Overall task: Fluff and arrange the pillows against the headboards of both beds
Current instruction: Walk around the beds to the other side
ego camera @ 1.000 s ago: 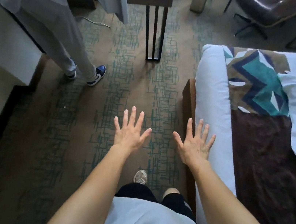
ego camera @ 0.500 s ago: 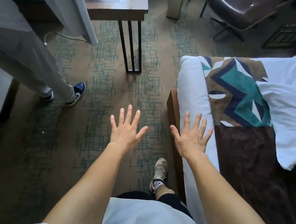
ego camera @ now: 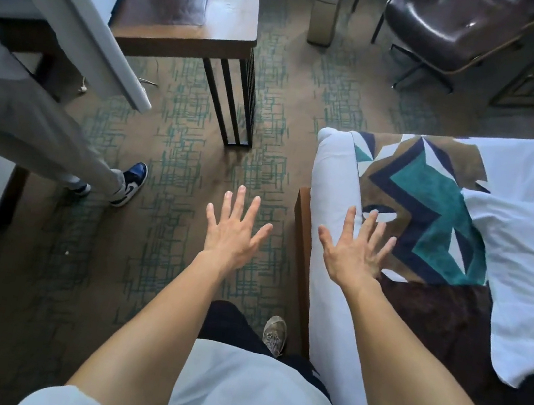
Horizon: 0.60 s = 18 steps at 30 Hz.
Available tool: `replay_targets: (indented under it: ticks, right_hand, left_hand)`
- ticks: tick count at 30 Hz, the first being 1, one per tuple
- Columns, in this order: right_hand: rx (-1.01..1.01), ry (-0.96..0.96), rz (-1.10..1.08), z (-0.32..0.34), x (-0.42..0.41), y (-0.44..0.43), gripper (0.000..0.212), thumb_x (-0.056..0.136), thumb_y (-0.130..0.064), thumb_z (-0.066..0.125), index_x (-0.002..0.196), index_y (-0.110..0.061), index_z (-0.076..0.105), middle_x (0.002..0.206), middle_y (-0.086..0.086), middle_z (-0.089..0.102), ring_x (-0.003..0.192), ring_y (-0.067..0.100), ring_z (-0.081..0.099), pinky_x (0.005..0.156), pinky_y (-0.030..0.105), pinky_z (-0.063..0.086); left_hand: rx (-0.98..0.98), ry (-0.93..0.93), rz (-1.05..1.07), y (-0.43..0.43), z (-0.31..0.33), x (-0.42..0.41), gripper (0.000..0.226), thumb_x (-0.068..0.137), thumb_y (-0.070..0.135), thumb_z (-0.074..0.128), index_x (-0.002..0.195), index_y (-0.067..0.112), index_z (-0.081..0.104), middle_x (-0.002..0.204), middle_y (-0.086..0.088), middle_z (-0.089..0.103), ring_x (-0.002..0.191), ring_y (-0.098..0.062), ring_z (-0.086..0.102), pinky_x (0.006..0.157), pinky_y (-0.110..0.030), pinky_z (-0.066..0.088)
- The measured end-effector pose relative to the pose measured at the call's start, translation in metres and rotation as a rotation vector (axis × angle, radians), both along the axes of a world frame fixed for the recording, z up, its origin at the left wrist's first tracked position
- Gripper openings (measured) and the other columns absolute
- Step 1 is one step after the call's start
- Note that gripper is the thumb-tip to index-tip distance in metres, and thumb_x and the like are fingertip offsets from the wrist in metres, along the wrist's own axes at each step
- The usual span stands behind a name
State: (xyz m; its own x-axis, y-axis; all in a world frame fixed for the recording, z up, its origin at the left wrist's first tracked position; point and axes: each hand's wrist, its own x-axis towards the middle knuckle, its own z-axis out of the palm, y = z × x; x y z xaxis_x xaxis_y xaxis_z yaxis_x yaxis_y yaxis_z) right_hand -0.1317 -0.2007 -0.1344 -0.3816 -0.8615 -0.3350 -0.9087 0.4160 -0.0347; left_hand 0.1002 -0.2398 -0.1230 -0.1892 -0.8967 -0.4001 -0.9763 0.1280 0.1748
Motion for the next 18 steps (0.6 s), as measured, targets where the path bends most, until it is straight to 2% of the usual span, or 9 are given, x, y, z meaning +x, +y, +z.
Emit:
replay_targets:
  ticks: [8, 18]
  right_hand:
    - [0.039, -0.009, 0.022, -0.010, -0.011, -0.089, 0.082, 0.094, -0.076, 0.005, 0.160, -0.030, -0.011, 0.168, 0.016, -0.012, 0.154, 0.041, -0.008, 0.119, 0.063, -0.007]
    - [0.049, -0.041, -0.020, -0.010, -0.012, -0.251, 0.078, 0.096, -0.073, 0.005, 0.161, -0.031, -0.008, 0.167, 0.019, -0.014, 0.154, 0.041, -0.011, 0.119, 0.063, -0.008]
  left_hand:
    - [0.035, -0.047, 0.042, -0.084, -0.011, -0.002, 0.073, 0.102, 0.065, 0.016, 0.163, 0.028, 0.001, 0.170, -0.004, -0.019, 0.156, -0.028, -0.016, 0.122, -0.063, -0.007]
    - [0.050, 0.018, 0.101, -0.255, -0.023, -0.004, 0.074, 0.101, 0.067, 0.013, 0.163, 0.029, 0.001, 0.170, -0.003, -0.019, 0.156, -0.027, -0.016, 0.122, -0.062, -0.007]
